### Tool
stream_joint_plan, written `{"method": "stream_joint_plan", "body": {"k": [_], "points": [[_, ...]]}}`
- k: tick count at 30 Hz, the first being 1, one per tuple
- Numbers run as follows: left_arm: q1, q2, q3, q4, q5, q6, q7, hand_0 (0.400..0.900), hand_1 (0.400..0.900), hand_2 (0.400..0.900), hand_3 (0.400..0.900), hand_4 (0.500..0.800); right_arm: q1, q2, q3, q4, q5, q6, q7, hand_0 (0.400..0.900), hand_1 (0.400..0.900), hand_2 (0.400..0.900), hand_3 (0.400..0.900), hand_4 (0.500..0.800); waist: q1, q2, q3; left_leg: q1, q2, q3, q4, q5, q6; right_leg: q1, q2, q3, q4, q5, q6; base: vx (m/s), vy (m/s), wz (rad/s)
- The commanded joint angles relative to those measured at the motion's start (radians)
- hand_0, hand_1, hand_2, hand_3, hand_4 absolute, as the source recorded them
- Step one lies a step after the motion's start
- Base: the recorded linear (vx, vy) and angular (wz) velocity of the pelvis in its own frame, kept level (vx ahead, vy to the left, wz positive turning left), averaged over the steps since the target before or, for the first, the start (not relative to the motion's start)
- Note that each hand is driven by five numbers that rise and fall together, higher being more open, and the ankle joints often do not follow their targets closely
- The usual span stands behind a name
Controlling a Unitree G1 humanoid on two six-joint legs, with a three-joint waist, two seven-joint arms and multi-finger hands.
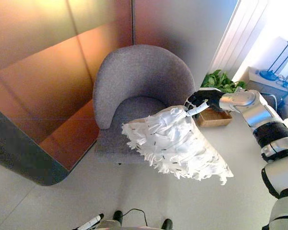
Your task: Pick up the pillow and put it on the sofa.
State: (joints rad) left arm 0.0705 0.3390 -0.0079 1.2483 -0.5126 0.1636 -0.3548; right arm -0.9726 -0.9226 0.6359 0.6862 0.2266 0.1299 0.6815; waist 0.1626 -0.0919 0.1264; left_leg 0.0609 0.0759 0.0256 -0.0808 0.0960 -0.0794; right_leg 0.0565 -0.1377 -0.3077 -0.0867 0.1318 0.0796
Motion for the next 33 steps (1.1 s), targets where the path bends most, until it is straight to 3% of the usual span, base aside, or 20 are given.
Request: {"method": "stream_joint_plan", "body": {"k": [1, 9, 14, 16, 18, 19, 22, 33], "points": [[0.014, 0.011, -0.087, 0.081, 0.034, 0.05, -0.009, 0.9, 0.9, 0.9, 0.9, 0.8, -0.392, -0.001, -0.015, 0.117, 0.147, -0.011, -0.123, 0.4, 0.4, 0.4, 0.4, 0.5, 0.043, -0.072, -0.035, 0.021, -0.05, 0.02, -0.006, -0.091, 0.011, 0.093, 0.017, -0.038, -0.001, -0.074, 0.046, 0.06, -0.018, 0.13], [0.026, 0.033, -0.079, 0.076, 0.014, 0.036, -0.011, 0.9, 0.9, 0.9, 0.9, 0.8, -0.461, -0.019, 0.01, 0.243, 0.14, 0.051, -0.198, 0.4, 0.4, 0.4, 0.4, 0.5, 0.083, -0.094, -0.005, -0.003, -0.044, -0.014, -0.006, -0.085, 0.014, 0.084, 0.023, -0.053, -0.001, -0.07, 0.049, 0.04, -0.018, 0.11], [0.041, 0.044, -0.082, 0.073, 0.007, 0.027, -0.012, 0.9, 0.9, 0.9, 0.9, 0.8, -0.503, -0.049, 0.039, 0.314, 0.115, 0.052, -0.246, 0.4, 0.4, 0.4, 0.4, 0.5, 0.105, -0.099, 0.006, -0.024, -0.04, -0.032, -0.006, -0.082, 0.013, 0.075, 0.024, -0.063, -0.001, -0.074, 0.051, 0.03, -0.012, 0.11], [0.042, 0.05, -0.088, 0.073, 0.005, 0.026, -0.016, 0.9, 0.9, 0.9, 0.9, 0.8, -0.531, -0.06, 0.067, 0.345, 0.098, 0.053, -0.296, 0.4, 0.4, 0.4, 0.4, 0.5, 0.114, -0.1, 0.008, -0.033, -0.041, -0.041, -0.006, -0.079, 0.013, 0.071, 0.025, -0.067, -0.001, -0.075, 0.051, 0.02, -0.018, 0.12], [0.038, 0.053, -0.099, 0.075, 0.001, 0.027, -0.02, 0.9, 0.9, 0.9, 0.9, 0.8, -0.576, -0.066, 0.092, 0.395, 0.071, 0.077, -0.401, 0.4, 0.4, 0.4, 0.4, 0.5, 0.123, -0.099, 0.008, -0.042, -0.043, -0.05, -0.006, -0.076, 0.013, 0.067, 0.026, -0.073, -0.001, -0.076, 0.051, 0.02, -0.006, 0.13], [0.038, 0.053, -0.103, 0.075, 0.0, 0.025, -0.022, 0.9, 0.9, 0.9, 0.9, 0.8, -0.589, -0.069, 0.092, 0.414, 0.051, 0.099, -0.394, 0.9, 0.9, 0.9, 0.9, 0.8, 0.125, -0.097, 0.01, -0.043, -0.043, -0.052, -0.006, -0.076, 0.012, 0.067, 0.027, -0.075, -0.001, -0.077, 0.051, 0.01, 0.004, 0.1], [0.034, 0.052, -0.12, 0.06, -0.018, 0.031, -0.019, 0.9, 0.9, 0.9, 0.9, 0.8, -0.632, -0.076, 0.149, 0.443, 0.009, 0.168, -0.381, 0.9, 0.9, 0.9, 0.9, 0.8, 0.132, -0.093, 0.01, -0.058, -0.044, -0.062, -0.006, -0.07, 0.012, 0.057, 0.026, -0.076, -0.001, -0.078, 0.05, -0.03, 0.011, 0.06], [0.04, 0.055, -0.135, 0.052, -0.015, 0.036, -0.026, 0.9, 0.9, 0.9, 0.9, 0.8, -0.658, -0.11, 0.202, 0.519, -0.03, 0.142, -0.302, 0.9, 0.9, 0.9, 0.9, 0.8, 0.128, -0.083, -0.001, -0.053, -0.039, -0.06, -0.006, -0.073, 0.006, 0.06, 0.027, -0.078, -0.001, -0.093, 0.043, -0.01, 0.002, -0.05]]}}
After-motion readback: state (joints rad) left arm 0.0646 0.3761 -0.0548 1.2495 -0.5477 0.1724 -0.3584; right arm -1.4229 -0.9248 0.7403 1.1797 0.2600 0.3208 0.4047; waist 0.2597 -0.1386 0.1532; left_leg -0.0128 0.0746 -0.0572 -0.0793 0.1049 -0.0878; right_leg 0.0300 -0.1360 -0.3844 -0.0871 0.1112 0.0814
